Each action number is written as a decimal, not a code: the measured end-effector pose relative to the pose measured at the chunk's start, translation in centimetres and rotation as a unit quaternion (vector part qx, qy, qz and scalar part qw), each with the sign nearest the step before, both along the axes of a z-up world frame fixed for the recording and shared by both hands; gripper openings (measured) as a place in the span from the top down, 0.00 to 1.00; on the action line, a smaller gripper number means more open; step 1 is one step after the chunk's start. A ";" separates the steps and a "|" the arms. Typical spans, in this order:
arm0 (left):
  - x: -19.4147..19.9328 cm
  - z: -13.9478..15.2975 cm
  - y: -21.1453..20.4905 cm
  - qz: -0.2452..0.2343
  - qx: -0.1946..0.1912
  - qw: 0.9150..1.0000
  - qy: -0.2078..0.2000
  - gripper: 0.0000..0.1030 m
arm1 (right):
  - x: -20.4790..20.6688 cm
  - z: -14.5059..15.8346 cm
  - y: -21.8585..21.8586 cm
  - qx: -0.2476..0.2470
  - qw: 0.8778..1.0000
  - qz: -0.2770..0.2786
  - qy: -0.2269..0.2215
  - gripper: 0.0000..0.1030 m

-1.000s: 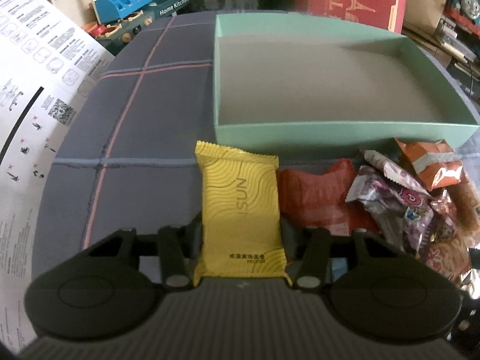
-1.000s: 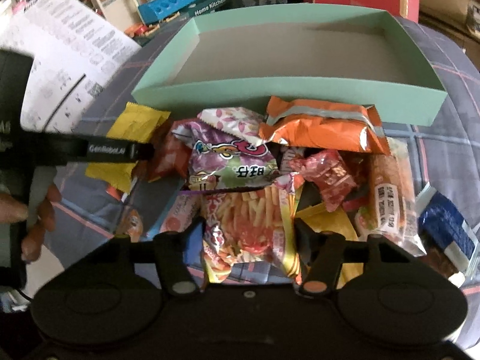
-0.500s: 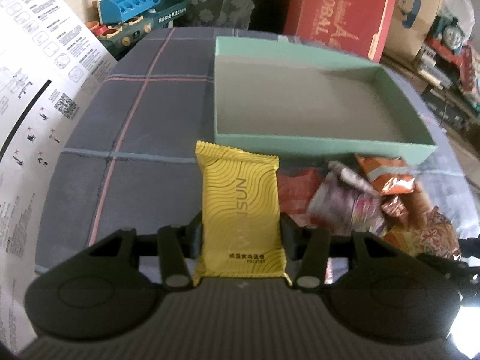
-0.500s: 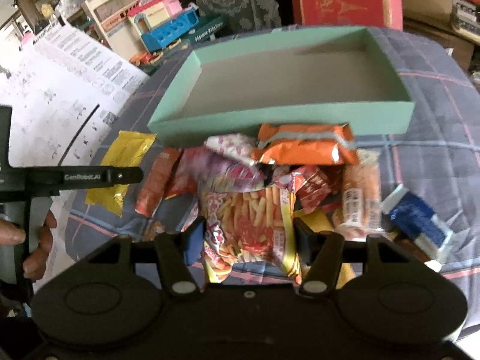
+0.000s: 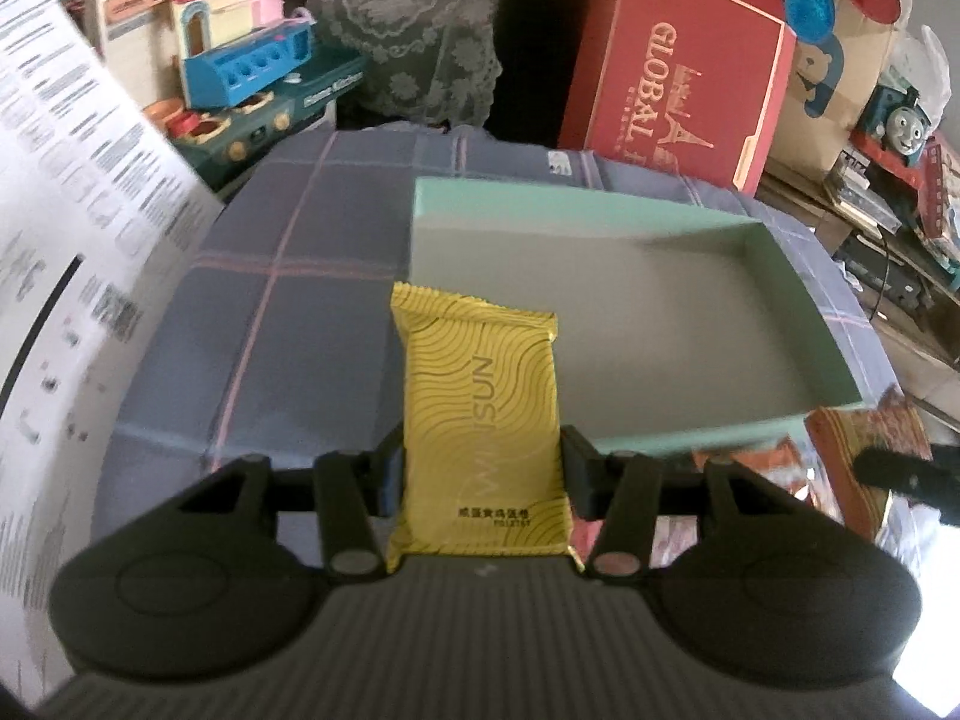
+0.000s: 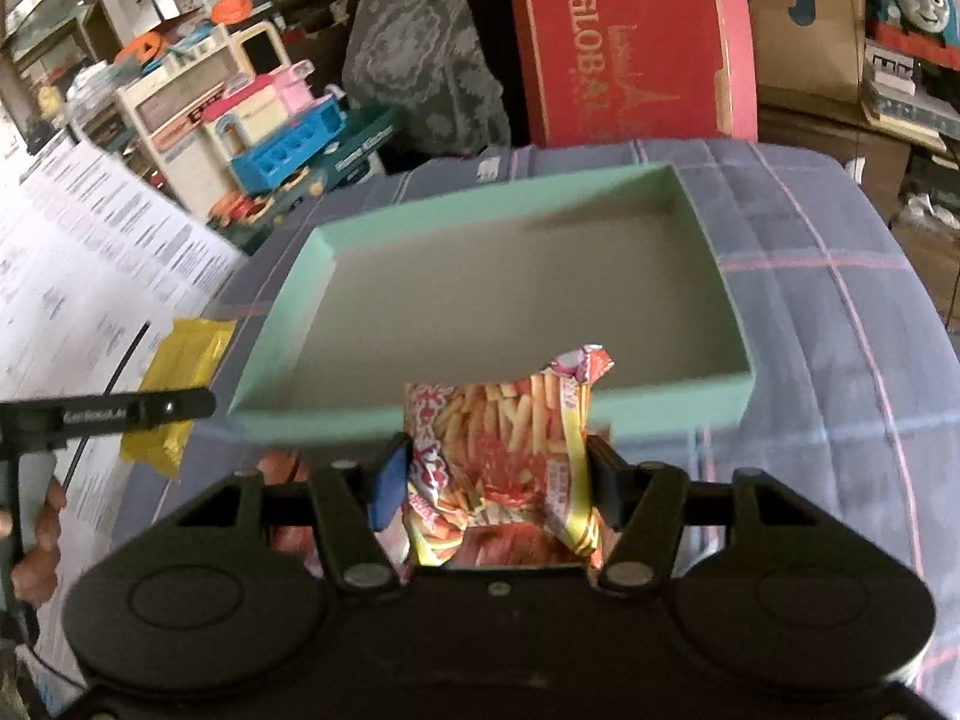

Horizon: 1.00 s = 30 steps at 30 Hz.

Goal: Organize snacks
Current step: 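Carry both snacks into the green box and open both grippers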

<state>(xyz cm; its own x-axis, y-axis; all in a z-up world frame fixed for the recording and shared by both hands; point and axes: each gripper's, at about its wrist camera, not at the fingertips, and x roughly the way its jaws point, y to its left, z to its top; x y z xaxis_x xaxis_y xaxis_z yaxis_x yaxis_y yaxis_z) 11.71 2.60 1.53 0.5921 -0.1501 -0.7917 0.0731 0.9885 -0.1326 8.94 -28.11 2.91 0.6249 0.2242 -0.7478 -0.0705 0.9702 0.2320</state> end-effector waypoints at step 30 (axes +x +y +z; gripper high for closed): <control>19.1 -5.2 -4.8 0.006 0.105 0.994 -0.020 0.00 | 20.7 -6.1 0.8 -0.018 0.999 -0.037 0.007 0.00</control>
<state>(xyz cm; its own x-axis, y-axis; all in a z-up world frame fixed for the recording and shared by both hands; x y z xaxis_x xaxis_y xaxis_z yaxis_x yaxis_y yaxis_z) 30.78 -2.19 -3.64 0.6239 0.0234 -0.7812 0.0625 0.9949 0.0797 29.67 -27.32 -3.21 0.6281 0.1507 -0.7634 0.0056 0.9802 0.1981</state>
